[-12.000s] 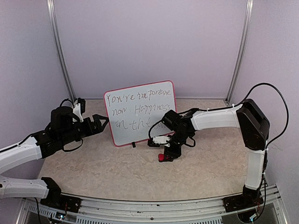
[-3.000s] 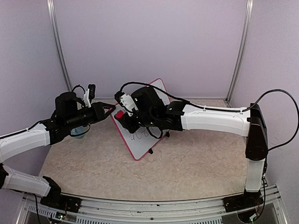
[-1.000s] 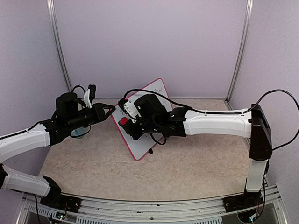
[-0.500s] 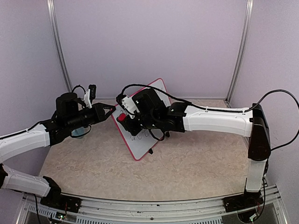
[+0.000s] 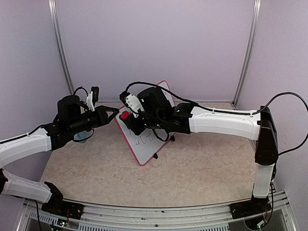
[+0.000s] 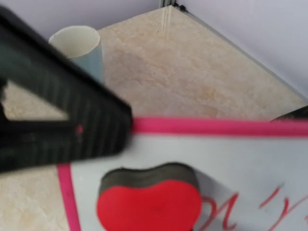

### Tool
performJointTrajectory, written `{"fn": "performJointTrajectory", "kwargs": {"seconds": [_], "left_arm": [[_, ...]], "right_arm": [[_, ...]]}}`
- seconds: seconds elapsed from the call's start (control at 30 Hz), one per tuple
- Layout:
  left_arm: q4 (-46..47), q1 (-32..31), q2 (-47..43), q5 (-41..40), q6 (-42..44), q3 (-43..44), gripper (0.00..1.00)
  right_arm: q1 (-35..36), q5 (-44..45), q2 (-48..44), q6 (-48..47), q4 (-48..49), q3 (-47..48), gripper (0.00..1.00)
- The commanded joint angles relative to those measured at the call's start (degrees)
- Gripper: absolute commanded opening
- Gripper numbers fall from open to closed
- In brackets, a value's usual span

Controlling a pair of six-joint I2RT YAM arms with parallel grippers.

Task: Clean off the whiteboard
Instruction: Erase the whiteboard at the center of the board.

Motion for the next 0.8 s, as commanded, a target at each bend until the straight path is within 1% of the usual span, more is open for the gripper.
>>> {"fn": "performJointTrajectory", "kwargs": {"seconds": [0.0, 0.17, 0.3, 0.43, 0.6, 0.63, 0.7, 0.77], "left_arm": [[0.8, -0.9, -0.1, 2.5, 0.6, 1.0, 0.08], [0.8, -1.0, -0.2, 2.3, 0.8, 1.1, 0.08], [0.7, -1.1, -0.1, 2.3, 0.9, 1.1, 0.07], [0.5, -1.2, -0.2, 1.9, 1.0, 1.1, 0.03], [-0.2, -1.4, -0.4, 1.5, 1.4, 1.2, 0.03], [-0.4, -1.4, -0.5, 1.6, 1.4, 1.2, 0.04], [-0.8, -1.4, -0.7, 1.4, 1.5, 1.3, 0.14], [-1.1, -1.4, -1.1, 1.1, 1.5, 1.3, 0.16]], "right_arm": [[-0.8, -1.5, 0.1, 1.5, -0.2, -5.0, 0.00], [-0.8, -2.5, -2.0, 3.0, 1.4, -10.6, 0.00], [-0.8, -2.1, -3.2, 3.0, 1.8, -12.1, 0.00], [-1.0, -2.0, -2.9, 2.2, 1.4, -9.2, 0.00], [-1.4, -2.0, -0.4, 0.4, -0.4, -2.3, 0.00], [-1.5, -2.0, 0.1, 0.2, -0.8, -0.6, 0.00], [-1.8, -1.9, 0.8, -0.3, -1.6, 1.4, 0.00], [-2.1, -1.9, 1.2, -0.5, -2.0, 2.8, 0.00]]}}
